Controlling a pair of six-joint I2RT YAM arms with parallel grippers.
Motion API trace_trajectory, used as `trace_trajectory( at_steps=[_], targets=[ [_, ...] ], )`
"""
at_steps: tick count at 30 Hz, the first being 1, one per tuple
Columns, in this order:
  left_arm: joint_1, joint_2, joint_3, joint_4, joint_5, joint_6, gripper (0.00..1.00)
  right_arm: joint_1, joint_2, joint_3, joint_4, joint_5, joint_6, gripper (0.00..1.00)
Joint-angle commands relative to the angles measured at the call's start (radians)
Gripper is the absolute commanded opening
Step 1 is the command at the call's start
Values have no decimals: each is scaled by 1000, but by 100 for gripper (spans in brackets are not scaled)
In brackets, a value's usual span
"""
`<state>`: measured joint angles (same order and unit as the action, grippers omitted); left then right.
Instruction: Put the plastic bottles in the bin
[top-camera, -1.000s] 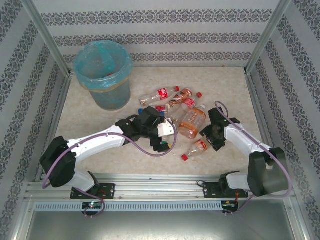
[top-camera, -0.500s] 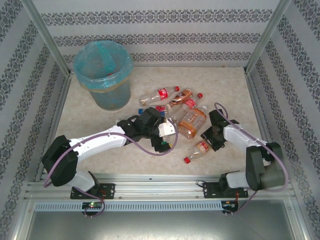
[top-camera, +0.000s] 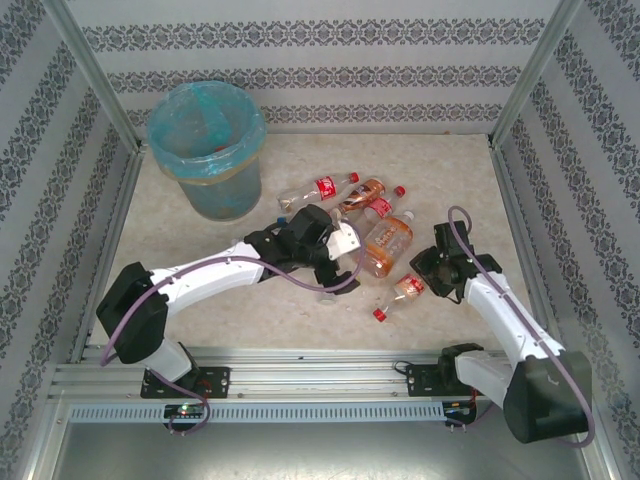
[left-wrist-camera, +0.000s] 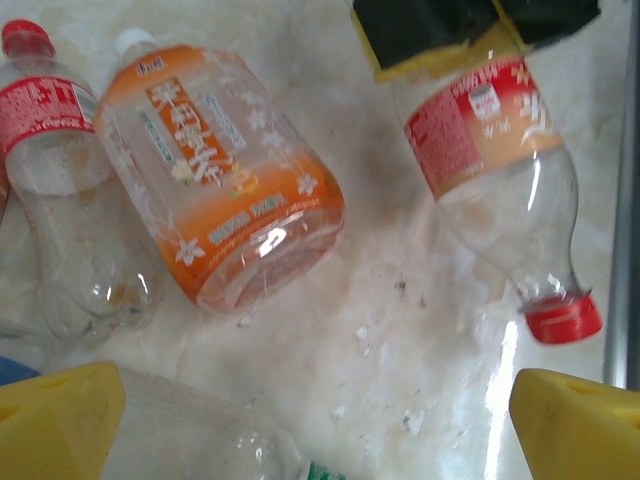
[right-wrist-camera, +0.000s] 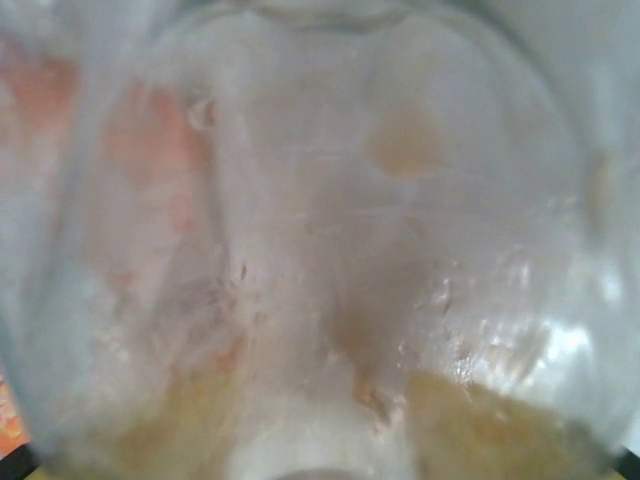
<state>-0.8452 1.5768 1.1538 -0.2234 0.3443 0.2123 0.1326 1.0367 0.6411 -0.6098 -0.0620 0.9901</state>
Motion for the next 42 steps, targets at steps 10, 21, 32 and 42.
trace_trajectory(
  at_steps=[10,21,32,42],
  targets=[
    [-15,134,242,-73,197,-402,94,14,-173,136,-87,-114,-139,45],
    [-12,159,322,7,473,-603,90,221,-156,291,88,-93,-226,47],
    [-5,43,216,75,475,-669,77,297,-112,382,176,-108,-211,48],
    [16,-8,209,98,466,-680,52,370,-63,413,236,-135,-224,52]
  ],
)
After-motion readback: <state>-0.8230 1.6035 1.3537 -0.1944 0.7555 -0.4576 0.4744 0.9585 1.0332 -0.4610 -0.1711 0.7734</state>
